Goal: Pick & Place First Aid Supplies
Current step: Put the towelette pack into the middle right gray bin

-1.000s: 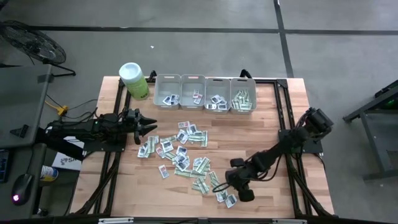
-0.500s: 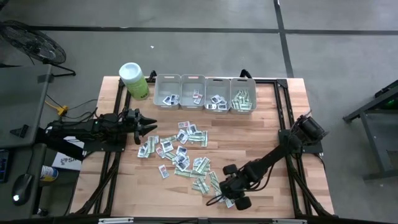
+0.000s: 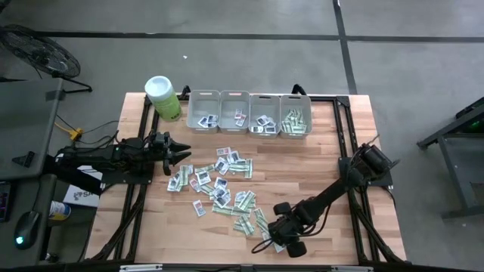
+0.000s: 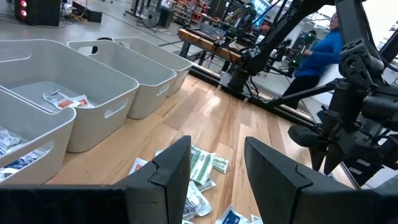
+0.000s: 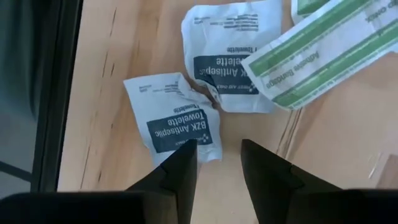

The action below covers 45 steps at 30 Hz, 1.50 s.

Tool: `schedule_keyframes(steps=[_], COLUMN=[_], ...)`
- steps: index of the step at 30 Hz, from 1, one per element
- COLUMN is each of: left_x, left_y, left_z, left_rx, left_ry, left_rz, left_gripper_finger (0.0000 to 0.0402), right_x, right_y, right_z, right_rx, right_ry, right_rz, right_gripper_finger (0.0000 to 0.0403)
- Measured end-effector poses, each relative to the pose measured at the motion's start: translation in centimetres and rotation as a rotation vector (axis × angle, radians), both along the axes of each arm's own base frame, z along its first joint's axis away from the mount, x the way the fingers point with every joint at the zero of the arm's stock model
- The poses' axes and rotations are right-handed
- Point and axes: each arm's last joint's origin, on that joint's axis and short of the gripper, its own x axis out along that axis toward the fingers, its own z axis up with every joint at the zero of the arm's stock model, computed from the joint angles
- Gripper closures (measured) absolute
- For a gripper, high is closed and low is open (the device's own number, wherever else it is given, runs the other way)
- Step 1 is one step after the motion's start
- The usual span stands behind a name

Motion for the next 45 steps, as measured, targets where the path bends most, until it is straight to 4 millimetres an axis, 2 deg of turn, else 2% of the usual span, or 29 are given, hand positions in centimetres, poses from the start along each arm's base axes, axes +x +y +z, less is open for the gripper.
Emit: schedule_keyframes(steps=[8, 14, 20, 26, 30, 40, 45], left_x=[0.0, 0.0, 0.0, 0.0, 0.0, 0.0, 0.0], left_y=[0.0, 0.0, 0.0, 0.0, 0.0, 0.0, 0.0], left_z=[0.0, 0.0, 0.0, 0.0, 0.0, 0.0, 0.0], left_rx=[0.000, 0.000, 0.000, 0.000, 0.000, 0.000, 0.000], left_ry=[0.000, 0.000, 0.000, 0.001, 0.000, 0.000, 0.000], left_rz=[0.000, 0.000, 0.000, 0.000, 0.000, 0.000, 0.000], left_gripper_finger=[0.0252, 0.0252, 0.0252, 0.0252, 0.0252, 0.0252, 0.0252], right_x=[0.1, -0.1, -0.1, -0.1, 0.1, 0.3, 0.7], right_y=[0.5, 1.0, 1.2, 1.2, 1.3, 0.9, 0.6], right_z=[-1.2, -2.0, -2.1, -2.1, -0.9, 3.4, 4.1], right_rx=[-0.003, -0.028, -0.015, -0.021, -0.061, -0.314, -0.458], right_ry=[0.018, 0.018, 0.022, 0.015, 0.017, 0.064, -0.041], right_rz=[-0.048, -0.043, -0.066, -0.084, -0.087, -0.071, -0.066], right_gripper_finger=[0.0299, 0.0336, 0.0392, 0.0401, 0.0402, 0.0403, 0.0403])
